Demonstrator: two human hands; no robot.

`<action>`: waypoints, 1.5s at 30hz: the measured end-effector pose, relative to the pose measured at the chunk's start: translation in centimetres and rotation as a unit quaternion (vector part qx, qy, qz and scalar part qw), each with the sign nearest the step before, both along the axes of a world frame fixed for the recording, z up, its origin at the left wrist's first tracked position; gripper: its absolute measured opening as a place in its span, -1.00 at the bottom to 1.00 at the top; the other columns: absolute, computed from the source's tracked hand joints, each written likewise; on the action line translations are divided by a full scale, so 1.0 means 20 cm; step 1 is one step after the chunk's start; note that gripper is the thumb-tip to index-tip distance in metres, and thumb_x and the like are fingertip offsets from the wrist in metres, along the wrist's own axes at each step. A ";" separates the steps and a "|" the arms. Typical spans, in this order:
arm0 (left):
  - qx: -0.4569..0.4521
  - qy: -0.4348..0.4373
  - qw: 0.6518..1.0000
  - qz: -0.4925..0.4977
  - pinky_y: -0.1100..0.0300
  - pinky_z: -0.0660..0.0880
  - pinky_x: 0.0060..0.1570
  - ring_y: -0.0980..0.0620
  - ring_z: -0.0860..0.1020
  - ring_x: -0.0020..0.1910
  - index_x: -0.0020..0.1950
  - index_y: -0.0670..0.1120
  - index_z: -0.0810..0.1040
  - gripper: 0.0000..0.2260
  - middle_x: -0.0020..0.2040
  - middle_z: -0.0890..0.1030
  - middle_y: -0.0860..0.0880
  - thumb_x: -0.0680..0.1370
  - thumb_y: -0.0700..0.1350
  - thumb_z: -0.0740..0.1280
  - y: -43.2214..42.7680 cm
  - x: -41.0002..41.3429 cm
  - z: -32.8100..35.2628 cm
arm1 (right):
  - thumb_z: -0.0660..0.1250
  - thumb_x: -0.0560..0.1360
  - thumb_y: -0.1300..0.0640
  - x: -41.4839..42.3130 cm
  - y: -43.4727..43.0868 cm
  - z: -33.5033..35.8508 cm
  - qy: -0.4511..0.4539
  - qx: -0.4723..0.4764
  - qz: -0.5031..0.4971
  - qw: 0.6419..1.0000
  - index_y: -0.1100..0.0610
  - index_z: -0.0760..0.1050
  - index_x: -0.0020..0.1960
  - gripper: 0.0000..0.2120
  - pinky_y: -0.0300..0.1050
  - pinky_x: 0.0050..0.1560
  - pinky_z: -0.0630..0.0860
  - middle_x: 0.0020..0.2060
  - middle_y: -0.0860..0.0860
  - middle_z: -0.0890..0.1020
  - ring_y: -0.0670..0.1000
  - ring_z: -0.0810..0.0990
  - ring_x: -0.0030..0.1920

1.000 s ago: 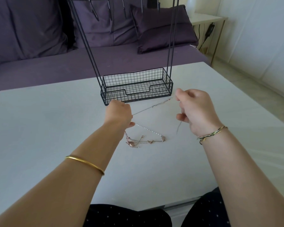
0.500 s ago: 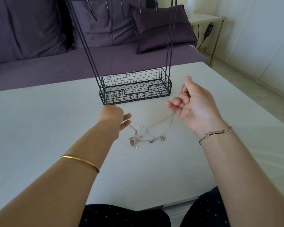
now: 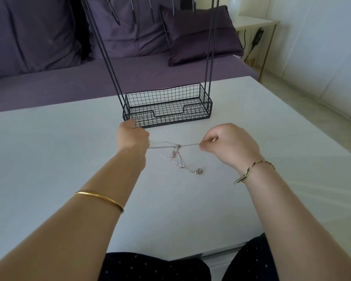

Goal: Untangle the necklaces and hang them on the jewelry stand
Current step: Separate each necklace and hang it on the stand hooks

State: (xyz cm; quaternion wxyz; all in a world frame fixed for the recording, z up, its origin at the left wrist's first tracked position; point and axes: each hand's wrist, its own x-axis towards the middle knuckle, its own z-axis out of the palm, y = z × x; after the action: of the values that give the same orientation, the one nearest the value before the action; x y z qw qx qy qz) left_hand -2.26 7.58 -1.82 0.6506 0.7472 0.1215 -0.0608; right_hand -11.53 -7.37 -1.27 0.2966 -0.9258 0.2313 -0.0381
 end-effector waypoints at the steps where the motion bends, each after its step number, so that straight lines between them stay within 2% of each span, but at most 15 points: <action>1: 0.010 0.005 1.000 -0.002 0.22 0.32 -0.30 0.11 0.36 -0.34 0.49 -0.05 0.28 -0.50 -0.22 0.44 0.06 0.57 -0.37 0.05 0.01 0.01 -0.01 | 0.33 0.48 0.05 0.00 0.00 0.00 -0.031 -0.021 -0.034 0.999 -0.01 0.56 -0.21 -0.90 -0.27 -0.39 0.27 -0.33 -0.11 0.55 -0.01 0.51 -0.24; 5: 0.028 0.019 0.999 -0.001 0.23 0.17 -0.38 0.05 0.29 -0.37 0.47 -0.02 0.32 -0.47 -0.24 0.49 -0.01 0.55 -0.38 0.02 0.02 0.01 -0.01 | 0.26 0.51 0.16 0.00 -0.03 0.00 -0.117 -0.078 -0.129 0.982 0.06 0.57 -0.12 -0.88 -0.24 -0.42 0.21 -0.23 -0.03 0.56 0.06 0.46 -0.22; 9: 0.120 -0.007 0.993 -0.024 0.23 0.28 -0.43 0.03 0.34 -0.38 0.45 -0.05 0.33 -0.47 0.08 0.58 -0.11 0.53 -0.38 0.00 0.03 0.00 -0.03 | 0.19 0.54 0.18 0.02 -0.05 -0.01 -0.178 -0.097 -0.185 0.962 0.04 0.53 -0.07 -0.85 -0.17 -0.36 0.23 -0.08 0.02 0.59 0.09 0.45 -0.18; 13: 0.234 -0.007 0.971 -0.053 0.19 0.36 -0.37 -0.09 0.45 -0.15 0.45 -0.09 0.32 -0.48 0.27 0.51 -0.13 0.51 -0.39 0.03 0.06 0.02 -0.06 | 0.18 0.57 0.11 0.03 -0.07 0.00 -0.236 -0.091 -0.227 0.940 0.05 0.49 -0.08 -0.87 -0.18 -0.42 0.15 -0.08 0.02 0.57 0.11 0.46 -0.15; 16: 0.380 -0.005 0.916 -0.126 0.07 0.44 -0.19 -0.19 0.47 -0.09 0.36 -0.21 0.36 -0.59 0.28 0.39 -0.16 0.51 -0.38 0.08 0.07 -0.01 -0.07 | 0.18 0.56 0.10 0.03 -0.07 0.00 -0.292 -0.059 -0.241 0.924 -0.01 0.45 -0.13 -0.88 -0.13 -0.36 0.18 -0.12 -0.03 0.57 0.13 0.50 -0.06; 19: 0.504 0.006 0.839 -0.203 0.03 0.47 -0.12 -0.20 0.48 -0.04 0.33 -0.18 0.35 -0.62 0.28 0.26 -0.17 0.51 -0.34 0.14 0.07 -0.03 -0.08 | 0.22 0.54 0.09 0.03 -0.07 0.00 -0.353 -0.010 -0.240 0.904 -0.01 0.51 -0.12 -0.88 -0.13 -0.29 0.21 -0.25 -0.11 0.52 0.13 0.51 0.00; 23: 0.592 0.004 0.759 -0.272 0.09 0.41 -0.11 -0.13 0.35 -0.03 0.32 -0.15 0.34 -0.64 0.24 0.23 -0.18 0.52 -0.30 0.19 0.05 -0.05 -0.09 | 0.22 0.47 0.05 0.05 -0.06 -0.02 -0.381 0.039 -0.168 0.908 -0.03 0.48 -0.23 -0.87 -0.08 -0.22 0.42 -0.36 -0.07 0.59 0.19 0.55 -0.07; 27: 0.630 -0.013 0.716 -0.299 0.07 0.39 -0.04 -0.14 0.29 0.14 0.32 -0.15 0.33 -0.64 0.24 0.27 -0.16 0.52 -0.29 0.17 0.02 -0.08 -0.10 | 0.29 0.49 0.13 0.04 -0.03 0.00 -0.358 0.113 -0.093 0.922 0.05 0.53 -0.25 -0.86 -0.23 -0.21 0.43 -0.45 -0.07 0.59 -0.11 0.56 -0.30; 29: 0.598 -0.046 0.742 -0.302 0.05 0.43 0.03 -0.14 0.31 0.21 0.31 -0.14 0.38 -0.65 0.24 0.33 -0.14 0.52 -0.28 0.18 0.00 -0.08 -0.09 | 0.31 0.49 0.16 0.04 -0.02 0.01 -0.353 0.145 -0.065 0.922 0.07 0.54 -0.25 -0.86 -0.32 -0.26 0.39 -0.48 -0.07 0.57 -0.16 0.51 -0.38; 32: 0.406 -0.103 0.848 -0.326 0.12 0.45 0.07 -0.01 0.43 0.23 0.31 -0.05 0.44 -0.65 0.27 0.46 -0.02 0.52 -0.18 0.28 -0.05 -0.09 -0.06 | 0.34 0.48 0.16 0.03 -0.01 0.03 -0.355 0.185 -0.037 0.916 0.08 0.57 -0.25 -0.86 -0.31 -0.23 0.42 -0.51 -0.04 0.56 -0.11 0.52 -0.37; 34: 0.284 -0.101 0.885 -0.356 0.22 0.46 -0.03 0.08 0.50 0.13 0.30 -0.01 0.46 -0.65 0.21 0.51 0.05 0.51 -0.11 0.34 -0.09 -0.12 -0.05 | 0.35 0.48 0.17 0.02 0.01 0.05 -0.355 0.212 -0.016 0.910 0.11 0.60 -0.21 -0.89 -0.30 -0.23 0.43 -0.51 -0.04 0.55 -0.12 0.50 -0.39; 36: 0.219 -0.091 0.896 -0.376 0.29 0.46 -0.15 0.11 0.53 0.05 0.29 0.00 0.46 -0.65 0.15 0.53 0.07 0.51 -0.08 0.37 -0.13 -0.15 -0.05 | 0.35 0.48 0.19 0.01 0.03 0.07 -0.362 0.246 0.010 0.899 0.19 0.62 -0.16 -0.90 -0.32 -0.26 0.43 -0.50 -0.01 0.54 -0.13 0.48 -0.40; 40: 0.194 -0.107 0.897 -0.383 0.29 0.45 -0.18 0.10 0.56 -0.12 0.11 -0.01 0.58 -0.84 -0.10 0.59 0.08 0.54 -0.06 0.36 -0.16 -0.18 -0.07 | 0.35 0.49 0.22 -0.01 0.07 0.11 -0.382 0.308 0.042 0.870 0.26 0.63 -0.12 -0.88 -0.44 -0.33 0.34 -0.49 0.05 0.51 -0.17 0.44 -0.43; 43: 0.166 -0.081 0.916 -0.356 0.15 0.49 -0.11 -0.05 0.62 -0.10 -0.07 -0.05 0.63 -0.90 -0.14 0.66 -0.04 0.55 -0.10 0.32 -0.16 -0.17 -0.06 | 0.35 0.49 0.23 -0.01 0.06 0.11 -0.391 0.327 0.035 0.860 0.27 0.62 -0.12 -0.89 -0.45 -0.36 0.32 -0.48 0.06 0.49 -0.19 0.41 -0.46; 45: 0.136 -0.050 0.934 -0.327 0.13 0.50 -0.06 0.02 0.62 -0.18 -0.09 -0.07 0.63 -0.87 -0.15 0.66 -0.04 0.56 -0.12 0.29 -0.15 -0.16 -0.05 | 0.35 0.48 0.22 0.00 0.04 0.10 -0.393 0.313 0.008 0.864 0.26 0.62 -0.13 -0.89 -0.42 -0.38 0.32 -0.51 0.01 0.47 -0.18 0.39 -0.48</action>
State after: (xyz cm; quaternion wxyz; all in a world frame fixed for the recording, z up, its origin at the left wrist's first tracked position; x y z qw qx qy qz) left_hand -5.44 4.67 -2.78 0.4920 0.8290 -0.1553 -0.2156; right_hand -11.62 -6.63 0.71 0.6373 -0.6945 0.0875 -0.3223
